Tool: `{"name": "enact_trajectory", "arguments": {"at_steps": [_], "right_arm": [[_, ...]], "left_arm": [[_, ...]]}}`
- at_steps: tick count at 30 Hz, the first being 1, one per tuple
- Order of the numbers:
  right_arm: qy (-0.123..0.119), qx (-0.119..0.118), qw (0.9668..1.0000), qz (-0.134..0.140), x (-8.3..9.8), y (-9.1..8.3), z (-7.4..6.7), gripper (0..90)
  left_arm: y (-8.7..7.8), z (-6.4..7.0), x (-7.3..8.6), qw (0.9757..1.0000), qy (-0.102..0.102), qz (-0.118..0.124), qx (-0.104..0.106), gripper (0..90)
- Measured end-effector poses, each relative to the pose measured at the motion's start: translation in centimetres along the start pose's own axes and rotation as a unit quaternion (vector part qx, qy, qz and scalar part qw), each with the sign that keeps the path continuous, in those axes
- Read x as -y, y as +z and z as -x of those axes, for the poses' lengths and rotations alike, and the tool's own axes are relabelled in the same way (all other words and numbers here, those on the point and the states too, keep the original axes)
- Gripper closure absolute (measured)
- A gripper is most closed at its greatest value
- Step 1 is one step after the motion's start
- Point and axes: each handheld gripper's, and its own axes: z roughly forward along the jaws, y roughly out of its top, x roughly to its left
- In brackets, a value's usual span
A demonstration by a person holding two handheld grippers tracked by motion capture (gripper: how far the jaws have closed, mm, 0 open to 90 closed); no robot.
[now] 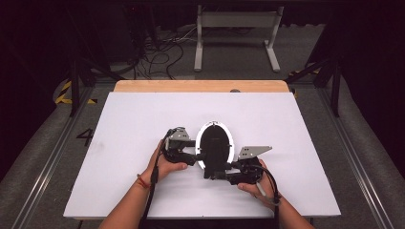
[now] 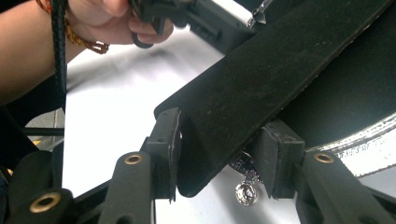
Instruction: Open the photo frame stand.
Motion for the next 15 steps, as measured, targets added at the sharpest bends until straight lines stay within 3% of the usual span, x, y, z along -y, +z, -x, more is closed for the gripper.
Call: {"name": "enact_trajectory", "arguments": {"at_steps": [7,10,15], "right_arm": [[-0.030,0.023,0.9993,-0.003,0.1,0.4,-0.7,57.1],[-0.043,0.030,0.9986,-0.007,0.0,0.7,-1.1,59.1],[-0.037,0.026,0.9990,-0.005,0.1,0.6,-1.1,59.0]], "left_arm": [[-1.5,-0.2,-0.1,0.9987,-0.001,0.050,-0.001,56.7],[-2.0,0.0,-0.2,0.9983,0.012,0.057,-0.005,60.2],[-2.4,0.4,-0.2,0.9976,0.022,0.063,-0.019,63.0]]}}
